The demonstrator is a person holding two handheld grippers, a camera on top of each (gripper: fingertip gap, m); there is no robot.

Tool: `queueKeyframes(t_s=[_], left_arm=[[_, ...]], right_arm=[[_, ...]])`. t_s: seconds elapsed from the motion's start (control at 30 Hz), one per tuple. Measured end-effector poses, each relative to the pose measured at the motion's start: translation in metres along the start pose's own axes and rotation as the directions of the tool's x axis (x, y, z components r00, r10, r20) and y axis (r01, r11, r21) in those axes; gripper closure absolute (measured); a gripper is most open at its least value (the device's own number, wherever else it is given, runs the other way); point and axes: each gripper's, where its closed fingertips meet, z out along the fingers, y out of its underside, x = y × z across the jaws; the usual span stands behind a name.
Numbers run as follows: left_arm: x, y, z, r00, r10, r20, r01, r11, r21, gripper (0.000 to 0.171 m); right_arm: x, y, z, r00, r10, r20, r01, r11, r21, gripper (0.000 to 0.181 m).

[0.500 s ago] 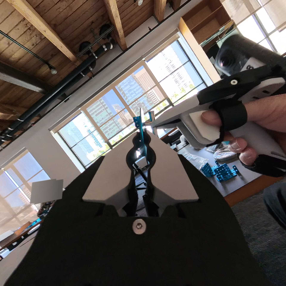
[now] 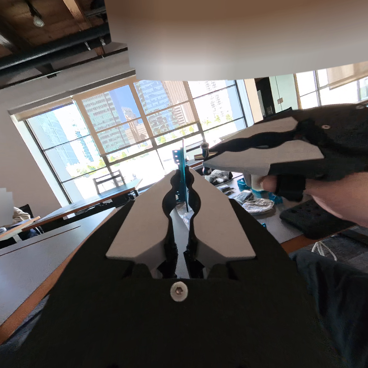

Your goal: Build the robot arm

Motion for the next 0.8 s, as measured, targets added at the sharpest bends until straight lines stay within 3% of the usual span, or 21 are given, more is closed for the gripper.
queueKeyframes(t_s=[0.03,0.1,0.17,0.3,0.53,0.8], left_arm=[[-0.001,0.000,0.000,1.000,-0.004,-0.001,0.004,1.000,0.000,0.169],[-0.002,-0.002,-0.002,1.000,0.007,0.005,-0.007,1.000,0.002,0.169],[0.000,-0.003,-0.002,1.000,0.009,-0.002,-0.009,1.000,0.004,0.169],[0.002,-0.002,-0.002,1.000,0.014,-0.006,-0.014,1.000,0.002,0.169],[0.004,-0.004,-0.002,1.000,0.016,-0.022,-0.016,1.000,0.007,0.169],[0.006,-0.003,-0.002,0.998,-0.028,-0.052,0.028,1.000,-0.010,0.168]], right_arm=[[0.004,0.001,-0.001,0.982,-0.186,-0.040,0.184,0.982,-0.046,0.175],[0.006,0.005,-0.001,0.874,-0.481,-0.066,0.469,0.872,-0.140,0.175],[-0.001,0.008,0.002,0.781,-0.623,-0.036,0.611,0.775,-0.163,0.175],[-0.001,-0.003,0.002,0.717,-0.692,-0.078,0.680,0.720,-0.141,0.174],[-0.001,-0.005,0.003,0.691,-0.719,-0.070,0.709,0.694,-0.127,0.174],[-0.001,-0.006,0.002,0.596,-0.796,-0.102,0.780,0.605,-0.163,0.174]])
